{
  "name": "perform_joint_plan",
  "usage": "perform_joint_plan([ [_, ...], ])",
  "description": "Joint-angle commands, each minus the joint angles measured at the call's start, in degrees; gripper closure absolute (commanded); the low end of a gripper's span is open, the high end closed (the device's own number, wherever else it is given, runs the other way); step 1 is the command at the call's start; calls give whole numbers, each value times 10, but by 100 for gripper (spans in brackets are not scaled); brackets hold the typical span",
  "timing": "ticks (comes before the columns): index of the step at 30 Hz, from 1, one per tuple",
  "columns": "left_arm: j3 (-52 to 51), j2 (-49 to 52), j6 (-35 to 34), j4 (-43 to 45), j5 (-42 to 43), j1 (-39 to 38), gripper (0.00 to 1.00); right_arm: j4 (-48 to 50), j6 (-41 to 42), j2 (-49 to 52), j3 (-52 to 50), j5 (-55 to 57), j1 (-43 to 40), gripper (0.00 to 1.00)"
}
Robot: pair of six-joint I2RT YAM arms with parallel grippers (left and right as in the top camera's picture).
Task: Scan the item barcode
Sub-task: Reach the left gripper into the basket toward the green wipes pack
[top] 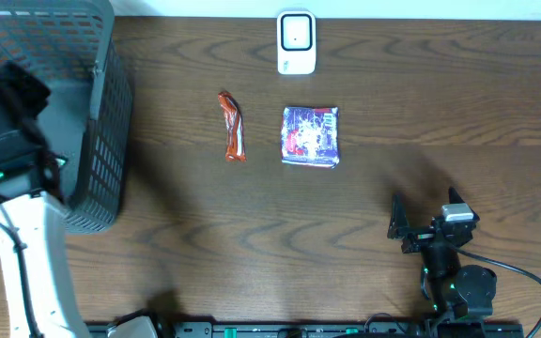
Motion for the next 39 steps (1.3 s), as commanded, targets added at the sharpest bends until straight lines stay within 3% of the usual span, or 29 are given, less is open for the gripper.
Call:
perform_joint_plan([
  [1, 10, 28, -48, -27, 135, 42, 12, 0, 8, -3, -2, -3, -2, 1],
  [2, 10, 38, -39, -49, 134, 49, 1, 0, 8, -3, -2, -3, -2, 1],
  [9, 10, 95, 49, -115, 130, 90, 2, 0, 8, -3, -2, -3, -2, 1],
  [13, 10, 130, 185, -131, 118, 81, 2, 0, 8, -3, -2, -3, -2, 1],
  [18, 0, 176, 284, -136, 13, 58, 2, 0, 8, -3, -2, -3, -2, 1],
  [21, -3, 206, 355, -136, 9, 55, 2, 0, 8, -3, -2, -3, -2, 1],
  [34, -5, 276, 448, -124, 14, 80, 8, 0, 8, -3, -2, -3, -2, 1],
  [39, -7, 299, 464, -116, 14, 81, 17, 0, 8, -3, -2, -3, -2, 1],
])
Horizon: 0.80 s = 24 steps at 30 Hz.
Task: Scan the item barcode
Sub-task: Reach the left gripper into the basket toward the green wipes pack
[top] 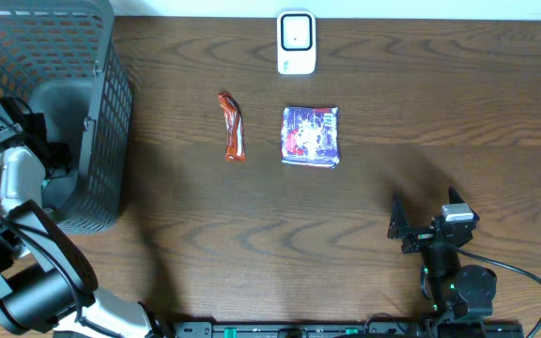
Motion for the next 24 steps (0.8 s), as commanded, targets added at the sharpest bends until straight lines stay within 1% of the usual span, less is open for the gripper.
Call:
perform_joint_plan([
  [1, -9, 23, 34, 2, -4, 1, 17, 0, 8, -3, -2, -3, -2, 1],
  [3, -9, 35, 35, 5, -11, 2, 17, 0, 8, -3, -2, -3, -2, 1],
  [6, -9, 50, 34, 15, -35, 5, 28, 0, 8, -3, -2, -3, -2, 1],
  [8, -9, 58, 33, 15, -35, 7, 36, 0, 8, -3, -2, -3, -2, 1],
  [11, -9, 63, 31, 16, -34, 7, 56, 0, 8, -3, -2, -3, -2, 1],
  [12, -9, 63, 27, 20, -33, 7, 65, 0, 8, -3, -2, -3, -2, 1],
  [17, -7, 38, -39, 37, -31, 5, 92, 0, 8, -3, -2, -3, -2, 1],
  [21, 0, -21, -59, 50, 20, -6, 93, 0, 8, -3, -2, -3, -2, 1],
  [24, 3, -90, -113, 78, 65, -18, 93, 0, 8, -3, -2, -3, -2, 1],
])
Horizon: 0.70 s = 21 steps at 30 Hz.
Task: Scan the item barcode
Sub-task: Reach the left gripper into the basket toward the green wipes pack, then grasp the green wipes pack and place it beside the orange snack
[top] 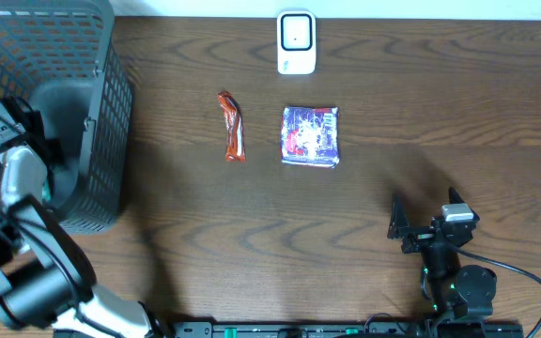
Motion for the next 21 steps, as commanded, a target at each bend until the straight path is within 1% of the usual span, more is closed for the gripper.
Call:
perform_joint_plan([
  [1, 7, -106, -81, 30, 76, -16, 93, 0, 8, -3, -2, -3, -2, 1],
  [4, 8, -189, -145, 79, 155, -28, 93, 0, 8, -3, -2, -3, -2, 1],
  [6, 8, -238, -201, 112, 199, -35, 92, 0, 8, -3, -2, -3, -2, 1],
  [8, 8, -282, -262, 145, 228, -49, 93, 0, 8, -3, -2, -3, -2, 1],
  [11, 8, -341, -328, 180, 239, -90, 93, 0, 8, -3, -2, -3, -2, 1],
  [12, 7, -361, -339, 189, 239, -113, 92, 0, 8, -3, -2, -3, -2, 1],
  [16, 7, -417, -340, 196, 236, -221, 92, 0, 8, -3, -2, -3, -2, 1],
  [18, 7, -430, -340, 190, 215, -283, 92, 0, 8, -3, -2, -3, -2, 1],
  [21, 7, -424, -340, 163, 148, -372, 92, 0, 8, -3, -2, -3, -2, 1],
])
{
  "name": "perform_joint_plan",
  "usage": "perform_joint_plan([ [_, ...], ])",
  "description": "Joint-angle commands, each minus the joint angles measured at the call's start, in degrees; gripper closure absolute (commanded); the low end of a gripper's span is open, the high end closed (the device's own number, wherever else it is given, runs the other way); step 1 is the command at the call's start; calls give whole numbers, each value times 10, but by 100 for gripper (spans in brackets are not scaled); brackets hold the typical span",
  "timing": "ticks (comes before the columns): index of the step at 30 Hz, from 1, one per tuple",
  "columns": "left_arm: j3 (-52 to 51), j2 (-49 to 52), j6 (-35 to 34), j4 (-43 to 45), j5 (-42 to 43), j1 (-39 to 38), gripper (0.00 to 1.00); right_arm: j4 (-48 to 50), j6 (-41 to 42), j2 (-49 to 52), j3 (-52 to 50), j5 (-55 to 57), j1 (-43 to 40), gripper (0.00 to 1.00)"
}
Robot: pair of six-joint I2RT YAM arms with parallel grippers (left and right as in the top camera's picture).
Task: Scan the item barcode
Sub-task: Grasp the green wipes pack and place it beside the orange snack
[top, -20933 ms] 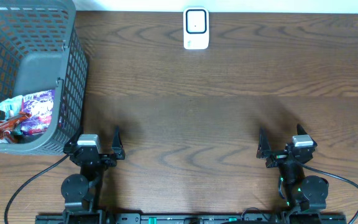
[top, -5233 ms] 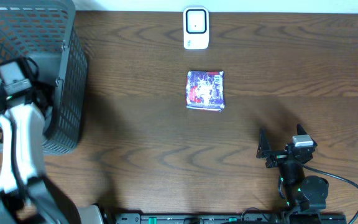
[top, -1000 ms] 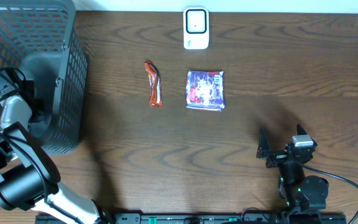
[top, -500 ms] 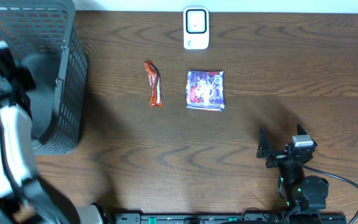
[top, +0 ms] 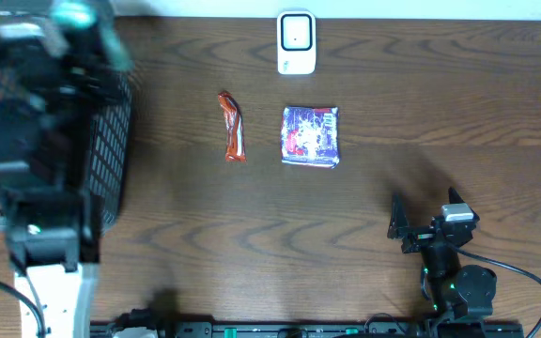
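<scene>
A white barcode scanner (top: 296,42) stands at the far edge of the table. In front of it lie a blue and purple packet (top: 310,136) and, to its left, a red snack wrapper (top: 232,127). My left arm (top: 54,141) looms large and blurred over the grey basket (top: 113,178), a teal part at its top end; its fingers cannot be made out. My right gripper (top: 425,214) rests near the front right of the table, fingers spread, nothing between them, well apart from both items.
The tall grey mesh basket fills the far left corner, mostly covered by my left arm. The table's far edge runs just behind the scanner. The right arm's base and cable sit at the front edge.
My left arm, which reached down into the basket from its left side, now stands higher and further right over the basket, blurred. The packet, wrapper, scanner and right arm have not moved.
At first my left arm hung over the basket's left edge. At the two later moments its end was down inside the basket. Now it is up over the basket's right part. The right gripper and the items on the table stayed put throughout.
</scene>
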Motion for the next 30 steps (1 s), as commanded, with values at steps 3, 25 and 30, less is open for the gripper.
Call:
perform_joint_plan([
  [3, 6, 38, -16, -70, -145, -132, 93, -1, 8, -3, -2, -3, -2, 1],
  [25, 6, 360, -26, -188, -253, -194, 52, -1, 8, -3, -2, -3, -2, 1],
  [30, 10, 311, 7, -141, -266, -189, 22, -1, 8, -3, -2, -3, -2, 1],
])
